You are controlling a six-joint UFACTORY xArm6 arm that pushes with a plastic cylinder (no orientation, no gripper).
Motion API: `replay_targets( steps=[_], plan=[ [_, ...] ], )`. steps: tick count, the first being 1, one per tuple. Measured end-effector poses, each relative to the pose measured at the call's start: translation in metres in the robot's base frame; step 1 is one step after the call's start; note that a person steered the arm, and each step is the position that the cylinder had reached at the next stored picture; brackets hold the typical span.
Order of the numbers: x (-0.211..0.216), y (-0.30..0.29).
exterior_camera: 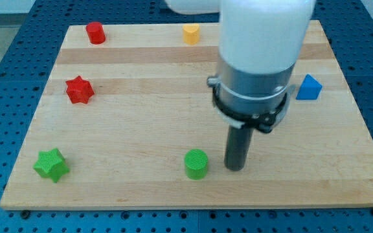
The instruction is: Push the cube to the bottom right of the board
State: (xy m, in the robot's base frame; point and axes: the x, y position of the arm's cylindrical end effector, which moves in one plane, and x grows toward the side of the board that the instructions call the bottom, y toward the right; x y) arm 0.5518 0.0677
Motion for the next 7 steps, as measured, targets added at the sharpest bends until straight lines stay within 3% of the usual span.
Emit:
replay_targets(
  steps=[4,7],
  plan=[
    [-0.116,0.001],
    [-0.101,0.071]
  ],
)
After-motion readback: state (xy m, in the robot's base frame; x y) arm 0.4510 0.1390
